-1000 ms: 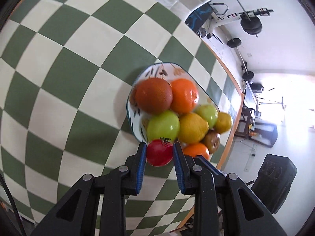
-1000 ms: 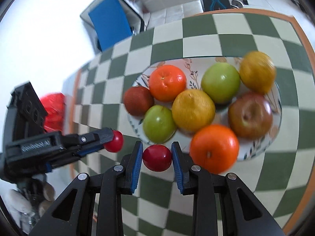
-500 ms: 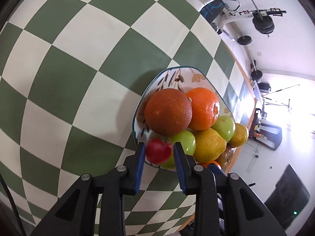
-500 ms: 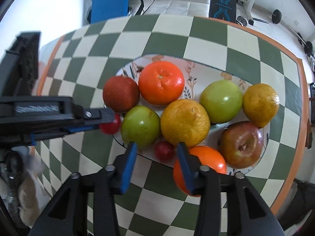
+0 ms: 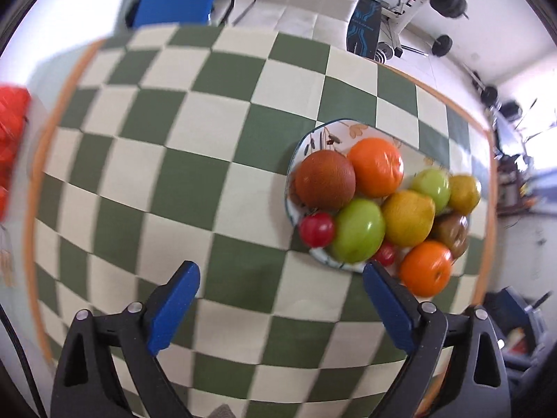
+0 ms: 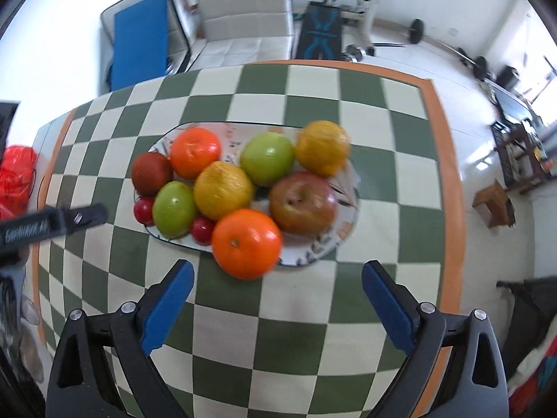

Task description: Organize fruits

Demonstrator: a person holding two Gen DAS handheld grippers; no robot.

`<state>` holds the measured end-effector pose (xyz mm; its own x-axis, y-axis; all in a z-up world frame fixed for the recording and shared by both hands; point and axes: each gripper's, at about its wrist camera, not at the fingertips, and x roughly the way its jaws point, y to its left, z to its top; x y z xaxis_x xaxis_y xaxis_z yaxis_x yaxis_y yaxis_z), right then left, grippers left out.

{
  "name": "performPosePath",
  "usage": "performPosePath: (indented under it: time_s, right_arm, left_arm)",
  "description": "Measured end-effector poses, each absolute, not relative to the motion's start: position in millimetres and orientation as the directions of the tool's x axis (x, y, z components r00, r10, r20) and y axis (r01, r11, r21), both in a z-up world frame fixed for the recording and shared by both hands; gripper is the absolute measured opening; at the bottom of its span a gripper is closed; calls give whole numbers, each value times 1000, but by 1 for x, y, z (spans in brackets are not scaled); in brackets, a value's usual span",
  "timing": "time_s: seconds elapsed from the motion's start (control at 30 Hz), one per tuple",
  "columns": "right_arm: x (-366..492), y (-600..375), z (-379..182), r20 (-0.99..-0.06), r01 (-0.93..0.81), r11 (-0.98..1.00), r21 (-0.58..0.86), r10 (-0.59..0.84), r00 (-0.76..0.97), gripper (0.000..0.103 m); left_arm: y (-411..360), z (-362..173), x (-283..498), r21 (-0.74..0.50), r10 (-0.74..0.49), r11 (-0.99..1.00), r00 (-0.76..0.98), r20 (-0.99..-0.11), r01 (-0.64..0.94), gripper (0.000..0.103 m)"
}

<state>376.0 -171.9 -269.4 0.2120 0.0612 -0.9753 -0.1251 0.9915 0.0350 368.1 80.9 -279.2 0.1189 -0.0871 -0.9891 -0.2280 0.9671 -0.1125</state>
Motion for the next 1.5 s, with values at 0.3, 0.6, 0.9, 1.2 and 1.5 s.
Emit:
performPosePath:
  time_s: [0.3,0.6,0.9,1.2,1.5]
  right_arm:
    - [344,-181,-240,-949,-63,998,-13,8,316,99]
    - [312,-199,-199,-927,-13,1000,17,21,373,99]
    - [259,-207,-128,-879,-10,1000,26,27,476,99]
    - [202,-203,-55,-828,-41,998,52,66,557,99]
    - [154,-199,2,-785,-63,996,69,93,612,99]
  left_arm:
    - [56,-240,333,8,37,992,230,-973,-128,100]
    - [41,-189,301,-1,35,994,330,-943,-109,100]
    - [34,-130,258,-21,23,995,442,-897,-95,100]
    - [32,-73,209,-21,18,997,520,-854,-68,100]
    - [25,-27,169,-9,15,999,584,-812,-39,100]
